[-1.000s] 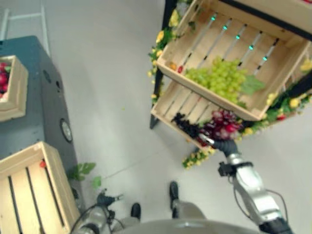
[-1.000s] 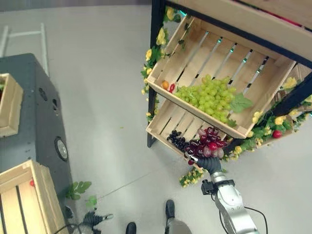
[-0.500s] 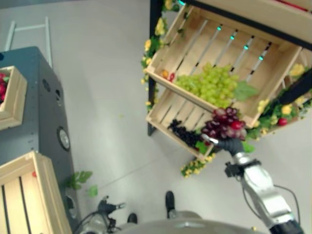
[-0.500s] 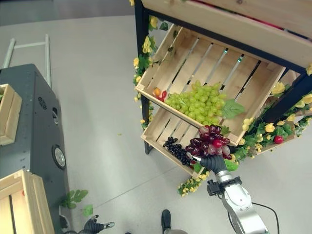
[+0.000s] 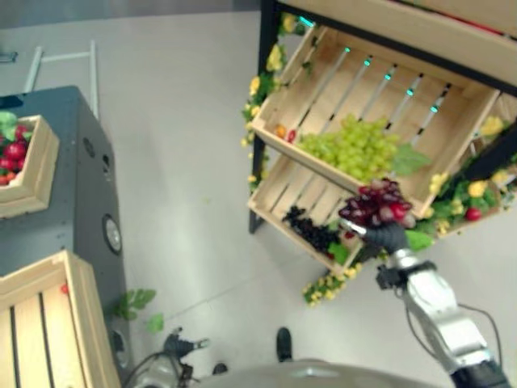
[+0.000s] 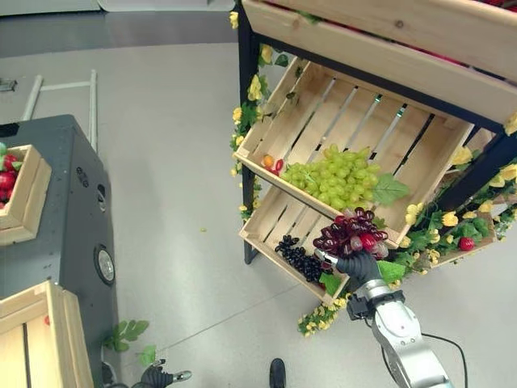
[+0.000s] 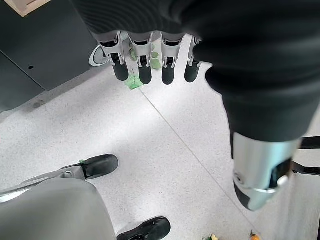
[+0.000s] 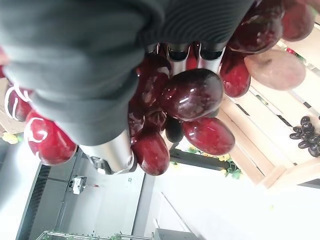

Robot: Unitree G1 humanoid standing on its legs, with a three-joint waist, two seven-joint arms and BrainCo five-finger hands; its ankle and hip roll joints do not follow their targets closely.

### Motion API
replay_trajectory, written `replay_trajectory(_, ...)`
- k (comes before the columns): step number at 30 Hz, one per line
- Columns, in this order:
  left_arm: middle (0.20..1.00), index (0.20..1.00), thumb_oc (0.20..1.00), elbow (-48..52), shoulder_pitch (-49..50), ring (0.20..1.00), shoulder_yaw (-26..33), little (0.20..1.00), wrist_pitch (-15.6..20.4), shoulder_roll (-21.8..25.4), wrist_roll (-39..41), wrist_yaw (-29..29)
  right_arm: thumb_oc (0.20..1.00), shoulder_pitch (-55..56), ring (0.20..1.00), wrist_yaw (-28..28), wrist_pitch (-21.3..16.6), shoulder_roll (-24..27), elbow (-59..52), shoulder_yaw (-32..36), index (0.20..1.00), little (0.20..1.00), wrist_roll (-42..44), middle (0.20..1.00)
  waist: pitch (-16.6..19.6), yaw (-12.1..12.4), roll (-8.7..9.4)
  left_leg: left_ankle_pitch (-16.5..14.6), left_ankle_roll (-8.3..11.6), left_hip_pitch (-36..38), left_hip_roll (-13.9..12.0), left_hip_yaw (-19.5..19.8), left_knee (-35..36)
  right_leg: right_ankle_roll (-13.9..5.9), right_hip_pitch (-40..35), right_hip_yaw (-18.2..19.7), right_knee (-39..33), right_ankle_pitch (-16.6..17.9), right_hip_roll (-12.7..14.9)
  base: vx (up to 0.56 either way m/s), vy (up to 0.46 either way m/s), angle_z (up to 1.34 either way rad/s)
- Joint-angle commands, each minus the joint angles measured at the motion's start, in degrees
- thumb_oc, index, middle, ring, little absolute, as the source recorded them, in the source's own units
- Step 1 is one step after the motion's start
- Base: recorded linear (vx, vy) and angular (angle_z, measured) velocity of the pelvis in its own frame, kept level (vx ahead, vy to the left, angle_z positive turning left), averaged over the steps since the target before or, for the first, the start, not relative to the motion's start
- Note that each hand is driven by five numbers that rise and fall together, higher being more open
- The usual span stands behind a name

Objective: Pick up the fruits from the basket on one side to the basket on the other side

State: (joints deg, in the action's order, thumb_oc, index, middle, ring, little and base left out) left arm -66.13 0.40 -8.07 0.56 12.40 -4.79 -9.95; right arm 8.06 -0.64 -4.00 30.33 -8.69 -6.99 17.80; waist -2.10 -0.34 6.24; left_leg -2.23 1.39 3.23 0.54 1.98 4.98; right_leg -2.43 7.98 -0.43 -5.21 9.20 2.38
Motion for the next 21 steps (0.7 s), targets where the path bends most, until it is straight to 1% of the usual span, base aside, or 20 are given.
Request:
replay_trajectory(1,1.0,1.0,1.0,-4.36,-0.35,1.0,-4.1,1.0,-0.18,-1.78,0.73,0.69,0.2,-18.24,0.2,-7.38,-5.41,5.15,1.58,12.8,0.2,0.2,2.34,0.2,1.15,1.32,-0.12,-1.57,-1.33,-3.0,2.55,0.42,0.02,-5.26,-4.43,-1.07,0.56,-7.6,-0.82,0.0,0.0,0.0)
replay_trajectory(2,1.0,1.0,1.0,-4.36,-0.37,1.0,-4.07,1.0,-0.18,-1.81,0.74,0.69,0.2,-18.35,0.2,-7.4,-5.45,5.2,1.68,12.74,0.2,0.2,2.36,0.2,1.13,1.31,-0.14,-1.57,-1.33,-3.01,2.55,0.41,0.02,-5.26,-4.42,-1.05,0.56,-7.6,-0.82,0.0,0.0,0.0)
replay_trajectory(3,1.0,1.0,1.0,-4.58,-0.4,1.0,-4.33,1.0,-0.24,-1.79,1.07,0.74,0.2,-19.73,0.2,-7.49,-5.34,6.27,2.27,12.41,0.2,0.2,2.95,0.2,1.14,1.45,-0.04,-1.51,-1.26,-3.07,2.46,0.32,0.02,-5.26,-4.4,-1.14,0.53,-7.5,-0.8,0.0,0.0,0.0)
replay_trajectory(7,1.0,1.0,1.0,-4.67,-0.62,1.0,-4.4,1.0,-0.22,-1.88,1.5,0.88,0.2,-20.33,0.2,-6.77,-5.33,6.36,1.14,11.94,0.2,0.2,3.76,0.2,1.09,1.43,0.1,-1.5,-1.23,-3.1,2.46,0.33,0.02,-5.2,-4.35,-1.12,0.54,-7.45,-0.8,0.0,0.0,0.0)
replay_trajectory(11,1.0,1.0,1.0,-4.65,-0.56,1.0,-4.21,1.0,-0.29,-2.02,1.31,1.07,0.2,-19.0,0.2,-5.19,-5.46,5.28,-2.93,11.82,0.2,0.2,3.34,0.2,1.11,1.37,0.16,-1.55,-1.29,-3.12,2.44,0.39,0.02,-5.13,-4.31,-1.06,0.6,-7.51,-0.89,0.0,0.0,0.0)
replay_trajectory(12,1.0,1.0,1.0,-4.6,-0.57,1.0,-4.03,1.0,-0.26,-2.06,1.07,1.09,0.2,-17.79,0.2,-3.86,-5.53,4.49,-5.56,11.74,0.2,0.2,3.08,0.2,1.12,1.27,0.24,-1.55,-1.31,-3.14,2.44,0.38,0.02,-5.1,-4.31,-1.0,0.6,-7.57,-0.91,0.0,0.0,0.0)
replay_trajectory(13,1.0,1.0,1.0,-4.6,-0.56,1.0,-4.04,1.0,-0.26,-2.06,1.07,1.09,0.2,-17.76,0.2,-3.86,-5.51,4.48,-5.59,11.76,0.2,0.2,3.07,0.2,1.13,1.28,0.24,-1.55,-1.31,-3.14,2.44,0.38,0.02,-5.1,-4.31,-1.0,0.6,-7.57,-0.91,0.0,0.0,0.0)
replay_trajectory(14,1.0,1.0,1.0,-4.49,-0.63,1.0,-3.7,1.0,-0.14,-2.06,0.89,1.21,0.2,-15.92,0.2,-2.29,-5.6,3.64,-7.94,11.64,0.2,0.2,2.95,0.2,1.07,1.14,0.26,-1.56,-1.3,-3.14,2.43,0.35,0.02,-5.08,-4.34,-1.02,0.61,-7.67,-0.96,0.0,0.0,0.0)
replay_trajectory(15,1.0,1.0,1.0,-4.48,-0.59,1.0,-3.73,1.0,-0.14,-2.02,0.89,1.22,0.2,-15.79,0.2,-2.26,-5.53,3.58,-8.08,11.71,0.2,0.2,2.94,0.2,1.11,1.15,0.28,-1.56,-1.3,-3.13,2.43,0.36,0.02,-5.07,-4.35,-1.03,0.6,-7.67,-0.95,0.0,0.0,0.0)
replay_trajectory(18,1.0,1.0,1.0,-4.32,-0.73,1.0,-3.18,1.0,-0.04,-1.91,0.35,1.44,0.2,-12.43,0.2,0.67,-5.51,2.01,-11.77,10.63,0.2,0.2,3.87,0.2,1.0,0.87,0.51,-1.53,-1.26,-3.23,2.4,0.29,0.02,-5.05,-4.26,-0.95,0.64,-7.71,-1.05,0.0,0.0,0.0)
replay_trajectory(21,1.0,1.0,1.0,-4.26,-0.65,1.0,-2.86,1.0,0.12,-1.77,0.02,1.5,0.2,-10.91,0.2,1.87,-5.54,1.78,-13.22,10.53,0.2,0.2,3.99,0.2,1.04,0.81,0.68,-1.58,-1.24,-3.2,2.37,0.12,0.02,-5.08,-4.29,-0.78,0.64,-7.72,-1.07,0.0,0.0,0.0)
